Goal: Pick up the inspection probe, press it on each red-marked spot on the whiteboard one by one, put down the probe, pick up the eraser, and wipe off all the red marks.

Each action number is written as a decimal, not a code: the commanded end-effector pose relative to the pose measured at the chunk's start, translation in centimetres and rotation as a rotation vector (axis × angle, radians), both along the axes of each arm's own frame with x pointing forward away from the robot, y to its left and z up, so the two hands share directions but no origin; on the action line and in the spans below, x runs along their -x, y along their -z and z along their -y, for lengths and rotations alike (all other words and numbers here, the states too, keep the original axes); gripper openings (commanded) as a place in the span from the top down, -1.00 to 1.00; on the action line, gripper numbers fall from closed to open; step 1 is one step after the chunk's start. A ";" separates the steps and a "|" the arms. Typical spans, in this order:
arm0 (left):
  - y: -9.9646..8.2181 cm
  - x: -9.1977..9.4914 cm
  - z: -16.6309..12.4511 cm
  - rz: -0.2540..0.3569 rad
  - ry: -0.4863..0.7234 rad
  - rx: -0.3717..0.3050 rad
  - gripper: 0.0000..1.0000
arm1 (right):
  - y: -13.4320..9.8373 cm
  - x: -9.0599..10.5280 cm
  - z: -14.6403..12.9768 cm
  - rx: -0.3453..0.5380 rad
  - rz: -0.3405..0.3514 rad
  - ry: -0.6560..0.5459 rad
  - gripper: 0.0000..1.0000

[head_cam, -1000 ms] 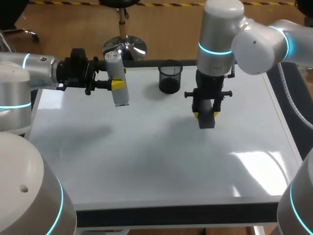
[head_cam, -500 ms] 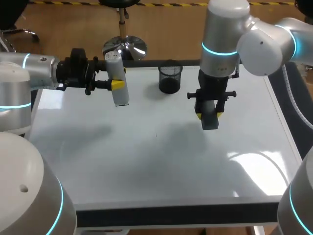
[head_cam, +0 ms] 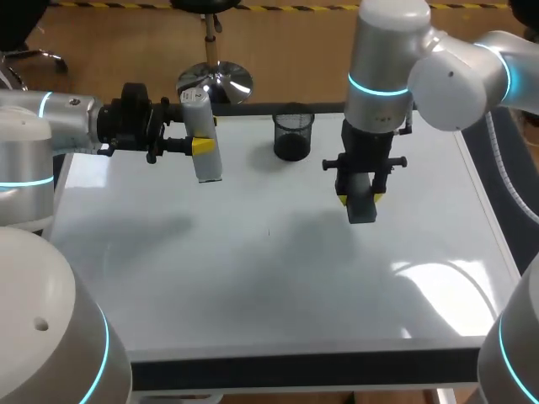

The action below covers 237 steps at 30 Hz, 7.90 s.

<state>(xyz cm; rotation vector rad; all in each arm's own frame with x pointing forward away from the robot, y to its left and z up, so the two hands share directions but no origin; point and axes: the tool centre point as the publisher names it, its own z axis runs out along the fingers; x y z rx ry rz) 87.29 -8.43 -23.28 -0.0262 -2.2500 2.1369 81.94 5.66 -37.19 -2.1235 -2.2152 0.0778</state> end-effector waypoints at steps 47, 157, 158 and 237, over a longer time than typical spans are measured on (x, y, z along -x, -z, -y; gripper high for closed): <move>0.0 0.0 0.0 0.002 0.000 0.002 1.00 | 3.8 -2.5 15.7 0.077 -0.068 0.150 1.00; 0.0 0.0 0.0 0.002 0.000 0.002 1.00 | -2.9 -4.2 15.7 0.051 0.084 0.122 -1.00; 0.0 0.0 0.0 0.002 0.000 0.002 1.00 | -2.9 -4.2 15.7 0.051 0.084 0.122 -1.00; -2.7 -16.1 13.9 -0.004 0.256 0.004 1.00 | -2.9 -4.2 15.7 0.051 0.084 0.122 -1.00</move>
